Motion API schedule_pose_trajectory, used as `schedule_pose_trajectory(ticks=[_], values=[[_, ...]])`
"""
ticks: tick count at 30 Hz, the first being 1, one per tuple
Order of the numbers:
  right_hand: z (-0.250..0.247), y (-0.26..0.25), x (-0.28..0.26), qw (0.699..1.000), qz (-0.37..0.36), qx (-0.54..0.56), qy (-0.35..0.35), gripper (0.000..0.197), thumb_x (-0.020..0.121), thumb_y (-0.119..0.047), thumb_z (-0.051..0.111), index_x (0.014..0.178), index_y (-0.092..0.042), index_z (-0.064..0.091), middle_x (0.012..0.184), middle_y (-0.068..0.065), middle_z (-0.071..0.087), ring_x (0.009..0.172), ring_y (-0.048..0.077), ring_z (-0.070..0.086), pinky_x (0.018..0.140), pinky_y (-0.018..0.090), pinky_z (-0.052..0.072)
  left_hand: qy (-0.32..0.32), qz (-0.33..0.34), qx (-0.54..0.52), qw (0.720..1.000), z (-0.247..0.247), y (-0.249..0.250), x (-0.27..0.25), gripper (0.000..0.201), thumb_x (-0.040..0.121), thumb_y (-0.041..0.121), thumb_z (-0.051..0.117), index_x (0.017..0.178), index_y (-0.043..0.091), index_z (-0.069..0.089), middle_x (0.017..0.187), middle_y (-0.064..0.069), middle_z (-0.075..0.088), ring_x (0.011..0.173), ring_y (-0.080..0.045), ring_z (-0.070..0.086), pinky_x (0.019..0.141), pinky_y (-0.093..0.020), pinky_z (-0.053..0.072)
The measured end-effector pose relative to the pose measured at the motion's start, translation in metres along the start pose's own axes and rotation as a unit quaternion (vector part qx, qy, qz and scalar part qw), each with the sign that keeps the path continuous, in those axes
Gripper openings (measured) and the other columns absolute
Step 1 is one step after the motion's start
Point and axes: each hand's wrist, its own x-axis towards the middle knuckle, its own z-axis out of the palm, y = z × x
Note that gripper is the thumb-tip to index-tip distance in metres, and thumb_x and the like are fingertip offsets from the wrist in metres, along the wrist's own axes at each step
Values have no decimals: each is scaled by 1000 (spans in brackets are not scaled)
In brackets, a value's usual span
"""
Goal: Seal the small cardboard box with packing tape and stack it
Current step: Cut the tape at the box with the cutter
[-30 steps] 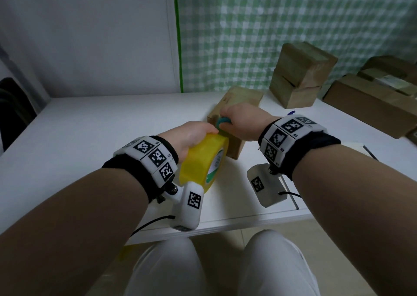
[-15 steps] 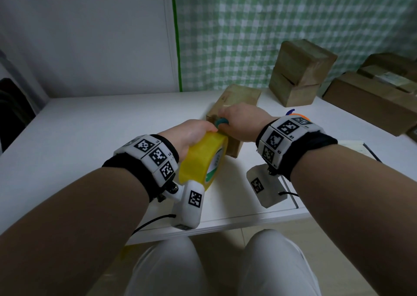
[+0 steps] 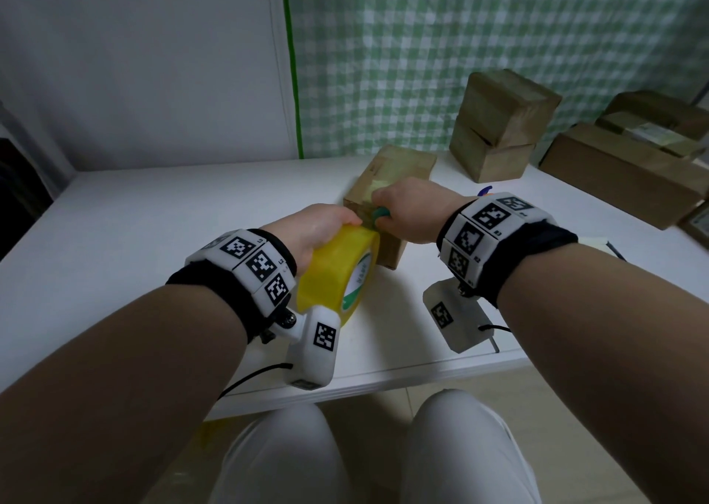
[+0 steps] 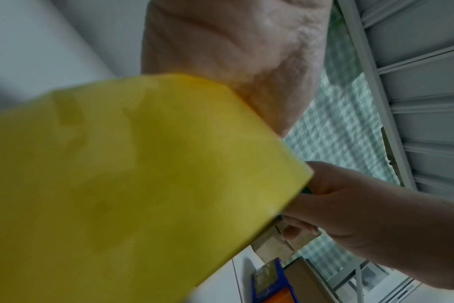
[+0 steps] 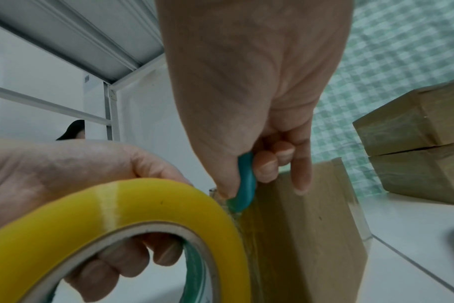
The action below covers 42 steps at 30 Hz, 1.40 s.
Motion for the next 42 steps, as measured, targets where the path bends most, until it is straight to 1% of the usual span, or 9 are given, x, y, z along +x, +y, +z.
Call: schedule_pose_trajectory(ticks=[9, 15, 21, 25, 28, 31, 37, 40, 42], values=[[-2, 1, 0, 998, 1, -51, -24, 33, 96, -22, 41, 125, -10, 53, 125, 12, 57, 114, 31, 55, 79, 32, 41, -13, -15, 5, 1000, -3, 1, 2, 41, 88, 30, 55, 124, 10, 55, 114, -21, 65, 102, -39, 63, 95, -51, 49], [-3, 1, -2, 998, 2, -61, -34, 32, 96, -20, 42, 124, -11, 53, 123, 11, 58, 111, 30, 56, 74, 29, 39, -23, -29, 31, 999, -6, 4, 1, 41, 87, 29, 56, 123, 9, 56, 116, -23, 65, 107, -40, 63, 97, -53, 48], [-4, 0, -4, 998, 5, -61, -34, 32, 97, -19, 40, 125, -9, 53, 123, 11, 58, 112, 29, 56, 72, 28, 36, 10, -34, 158, 987, -10, 11, -17, 14, 90, 26, 55, 88, 12, 56, 91, -16, 62, 83, -32, 60, 86, -42, 50], [-5, -1, -7, 998, 8, -43, -41, 32, 96, -23, 43, 120, -7, 57, 118, 11, 60, 94, 26, 52, 70, 29, 36, 49, 3, 200, 979, -12, 13, -17, 20, 91, 21, 55, 104, 6, 60, 102, -18, 62, 93, -35, 60, 89, -42, 49], [1, -1, -8, 996, 14, -47, -75, 34, 93, -27, 47, 108, -2, 64, 92, 9, 63, 82, 22, 54, 62, 28, 41, 115, 65, 312, 941, -13, 13, -9, 34, 91, 17, 53, 120, 0, 58, 118, -19, 60, 106, -35, 57, 87, -37, 47], [9, -2, -11, 988, 38, -36, -143, 33, 92, -25, 48, 109, -2, 66, 72, 0, 58, 65, 17, 54, 52, 21, 38, 172, 91, 409, 892, -17, 8, -2, 39, 88, 16, 52, 127, 8, 51, 127, -14, 56, 115, -31, 53, 84, -32, 43], [38, 3, -19, 979, 61, -18, -195, 38, 94, -24, 51, 125, -5, 59, 98, 8, 58, 79, 18, 51, 49, 17, 33, 169, 113, 486, 850, -6, -9, 7, 40, 84, 13, 52, 124, 12, 48, 120, -12, 58, 110, -31, 54, 80, -34, 44], [52, 9, -22, 979, 79, 26, -189, 35, 91, -20, 55, 122, -5, 60, 97, 9, 57, 71, 18, 50, 47, 17, 32, 133, 98, 518, 839, 4, -16, 13, 43, 82, 13, 55, 123, 11, 44, 117, -12, 58, 106, -31, 55, 74, -32, 42], [59, 13, -25, 979, 80, 36, -183, 34, 90, -20, 57, 119, -4, 61, 98, 12, 59, 77, 19, 50, 48, 18, 32, 114, 80, 532, 835, 9, -22, 17, 49, 79, 14, 59, 124, 10, 42, 117, -11, 59, 105, -30, 57, 73, -33, 45]])
